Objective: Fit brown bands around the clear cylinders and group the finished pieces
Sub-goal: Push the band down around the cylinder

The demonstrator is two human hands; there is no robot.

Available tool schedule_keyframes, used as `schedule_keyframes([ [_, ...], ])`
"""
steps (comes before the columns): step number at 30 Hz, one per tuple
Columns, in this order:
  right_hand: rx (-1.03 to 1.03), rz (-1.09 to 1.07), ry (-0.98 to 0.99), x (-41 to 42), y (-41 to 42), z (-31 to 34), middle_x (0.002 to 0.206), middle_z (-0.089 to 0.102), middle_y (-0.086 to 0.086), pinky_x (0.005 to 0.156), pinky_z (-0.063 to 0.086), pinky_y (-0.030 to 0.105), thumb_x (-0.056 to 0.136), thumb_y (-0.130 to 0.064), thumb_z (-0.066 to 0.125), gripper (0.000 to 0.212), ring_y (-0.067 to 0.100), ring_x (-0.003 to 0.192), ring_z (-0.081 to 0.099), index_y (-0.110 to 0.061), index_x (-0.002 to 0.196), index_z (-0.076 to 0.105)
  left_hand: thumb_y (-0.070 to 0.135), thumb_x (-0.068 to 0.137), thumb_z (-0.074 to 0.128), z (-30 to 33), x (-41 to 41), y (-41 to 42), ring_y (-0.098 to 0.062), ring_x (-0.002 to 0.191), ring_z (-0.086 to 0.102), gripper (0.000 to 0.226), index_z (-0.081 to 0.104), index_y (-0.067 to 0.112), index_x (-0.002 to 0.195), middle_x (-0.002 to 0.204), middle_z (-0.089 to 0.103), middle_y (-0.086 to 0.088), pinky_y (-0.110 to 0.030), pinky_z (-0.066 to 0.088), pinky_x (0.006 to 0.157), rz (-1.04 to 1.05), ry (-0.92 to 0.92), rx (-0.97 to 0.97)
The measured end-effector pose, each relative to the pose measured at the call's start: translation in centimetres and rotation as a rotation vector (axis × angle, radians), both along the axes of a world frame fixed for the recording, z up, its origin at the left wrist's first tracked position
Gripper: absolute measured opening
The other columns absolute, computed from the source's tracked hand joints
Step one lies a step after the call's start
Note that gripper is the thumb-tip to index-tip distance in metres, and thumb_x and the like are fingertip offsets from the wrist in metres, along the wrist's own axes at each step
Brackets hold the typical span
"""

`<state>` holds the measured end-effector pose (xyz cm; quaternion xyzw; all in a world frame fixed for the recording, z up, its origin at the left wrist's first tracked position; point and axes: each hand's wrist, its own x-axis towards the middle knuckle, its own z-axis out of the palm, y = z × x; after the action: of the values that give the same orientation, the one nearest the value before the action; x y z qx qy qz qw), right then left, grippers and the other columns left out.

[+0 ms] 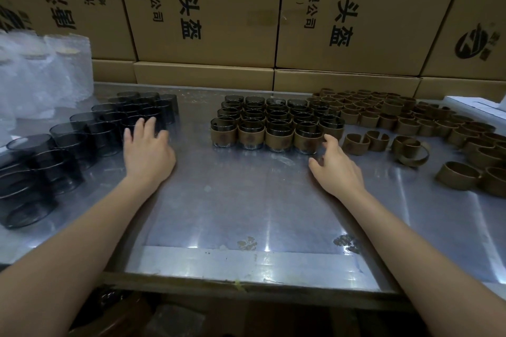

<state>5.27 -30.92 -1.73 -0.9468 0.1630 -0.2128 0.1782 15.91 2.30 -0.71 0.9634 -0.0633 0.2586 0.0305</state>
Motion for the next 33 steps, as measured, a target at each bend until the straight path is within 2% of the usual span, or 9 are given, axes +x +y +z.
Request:
schedule_keyframes([
  [5,0.001,0.008,-0.011,0.1,-0.2,-0.1,0.147,0.043,0.003,0.085,0.048,0.039,0.095,-0.037,0.052,0.066,0.025,0.119,0.055,-0.018,0.149,0.017,0.032,0.095,0.043,0.0,1.5,0.8,-0.033,0.146,0.008,0.04,0.063,0.01,0.122,0.158,0.017,-0.015,-0.049,0.004,0.117,0.113,0.126,-0.013],
  [10,0.038,-0.002,-0.009,0.3,-0.4,0.0,0.147,0.044,0.0,0.087,0.048,0.039,0.095,-0.036,0.052,0.065,0.024,0.12,0.055,-0.02,0.147,0.019,0.022,0.088,0.054,-0.3,1.1,0.3,-0.035,0.126,0.03,0.032,0.069,-0.003,0.1,0.132,0.041,-0.017,-0.049,0.01,0.115,0.118,0.016,-0.085],
  [15,0.043,0.001,-0.008,0.3,-0.3,0.0,0.146,0.046,0.001,0.087,0.048,0.04,0.094,-0.036,0.053,0.065,0.025,0.12,0.055,-0.019,0.147,0.019,0.018,0.089,0.053,-0.5,-0.9,-0.5,-0.034,0.111,0.043,0.028,0.07,-0.002,0.098,0.115,0.047,-0.015,-0.05,0.008,0.115,0.016,-0.029,-0.025],
  [17,0.043,0.008,-0.01,0.3,-0.3,0.0,0.147,0.044,0.001,0.087,0.048,0.041,0.095,-0.036,0.053,0.065,0.025,0.119,0.056,-0.019,0.147,0.018,0.02,0.091,0.051,-0.3,-2.2,-1.7,-0.032,0.105,0.048,0.028,0.07,0.001,0.098,0.112,0.047,-0.013,-0.048,0.018,0.111,-0.064,-0.033,0.01],
  [20,0.061,0.015,-0.028,0.2,-0.2,0.0,0.148,0.041,0.003,0.085,0.048,0.04,0.094,-0.034,0.053,0.067,0.025,0.117,0.056,-0.019,0.148,0.017,0.018,0.091,0.052,0.1,-4.9,-4.1,-0.029,0.09,0.052,0.025,0.071,0.002,0.098,0.107,0.048,-0.011,-0.039,0.04,0.086,-0.313,-0.06,-0.03],
  [24,0.078,0.007,-0.047,-0.1,0.0,0.2,0.15,0.033,0.006,0.082,0.048,0.039,0.094,-0.033,0.054,0.066,0.027,0.112,0.058,-0.018,0.147,0.017,0.017,0.088,0.057,0.4,-8.5,-7.7,-0.026,0.079,0.055,0.02,0.072,0.005,0.095,0.1,0.053,-0.009,-0.031,0.04,0.065,-0.608,-0.084,-0.09],
  [28,0.06,0.005,-0.11,-0.7,0.5,0.5,0.142,0.035,0.007,0.071,0.042,0.034,0.094,-0.03,0.054,0.053,0.026,0.099,0.059,-0.015,0.138,0.029,0.018,0.088,0.058,0.0,-10.1,-11.0,-0.02,0.081,0.056,0.022,0.072,0.009,0.102,0.102,0.052,-0.004,-0.027,0.037,0.058,-0.787,-0.068,-0.168],
  [31,0.076,0.052,-0.199,-1.2,1.1,0.8,0.119,0.049,0.001,0.07,0.038,0.031,0.095,-0.033,0.051,0.025,0.018,0.088,0.054,-0.019,0.115,0.046,0.017,0.09,0.056,-0.2,-10.2,-13.4,-0.016,0.089,0.055,0.025,0.07,0.013,0.111,0.108,0.049,-0.002,-0.035,0.048,0.06,-0.85,-0.02,-0.283],
  [33,0.116,0.148,-0.219,-1.5,1.4,0.9,0.105,0.054,-0.004,0.07,0.04,0.031,0.096,-0.038,0.048,0.016,0.012,0.086,0.054,-0.023,0.101,0.052,0.016,0.092,0.055,0.0,-10.0,-14.8,-0.016,0.089,0.055,0.024,0.07,0.014,0.11,0.107,0.047,-0.001,-0.041,0.051,0.065,-0.876,0.003,-0.357],
])
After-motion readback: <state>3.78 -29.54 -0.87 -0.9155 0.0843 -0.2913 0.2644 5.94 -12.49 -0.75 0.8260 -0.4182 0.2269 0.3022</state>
